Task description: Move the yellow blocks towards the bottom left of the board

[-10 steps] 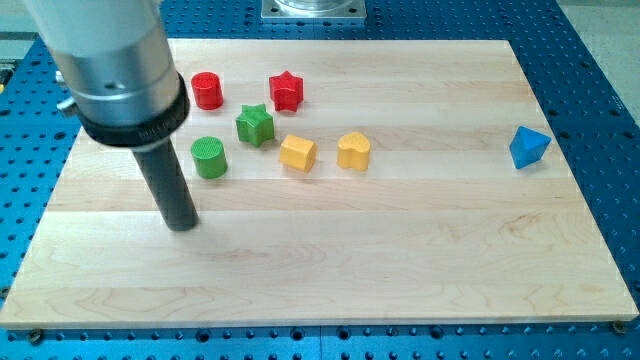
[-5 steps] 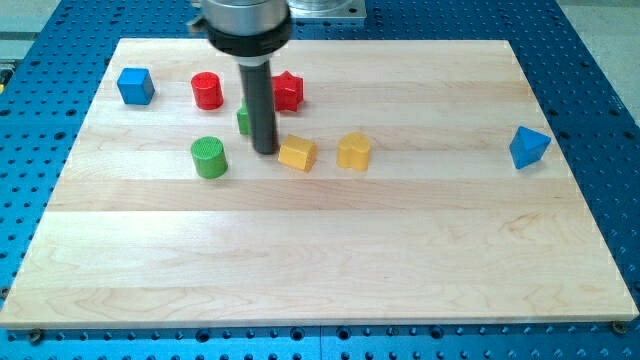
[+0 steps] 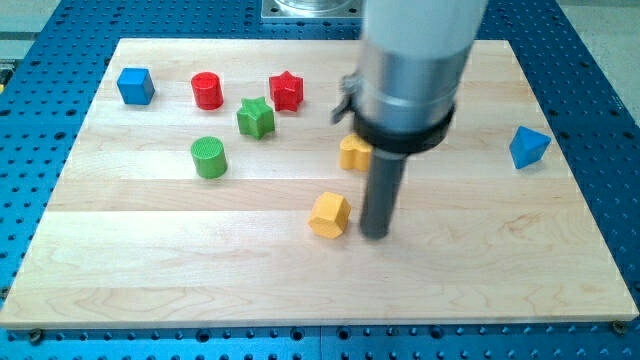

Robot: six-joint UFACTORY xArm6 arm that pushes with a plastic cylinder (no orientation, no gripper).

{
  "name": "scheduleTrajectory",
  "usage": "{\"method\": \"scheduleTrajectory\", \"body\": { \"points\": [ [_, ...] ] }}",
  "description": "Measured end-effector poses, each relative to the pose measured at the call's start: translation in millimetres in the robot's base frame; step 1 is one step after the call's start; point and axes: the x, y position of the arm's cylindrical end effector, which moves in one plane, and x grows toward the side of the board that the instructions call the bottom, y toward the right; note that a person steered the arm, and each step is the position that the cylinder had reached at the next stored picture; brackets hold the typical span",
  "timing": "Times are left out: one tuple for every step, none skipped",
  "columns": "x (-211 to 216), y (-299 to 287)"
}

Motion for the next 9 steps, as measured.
{"method": "scheduleTrajectory", "body": {
  "points": [
    [-9.4, -60.7],
    [-2.8, -12.7],
    [-35.1, 44.8],
    [-54.4, -35.8],
    [-38.7, -144.7],
    [-20.1, -185.7],
    [6.1, -185.5],
    [8.7, -197.8],
    [-9.1, -200.5]
  ]
}}
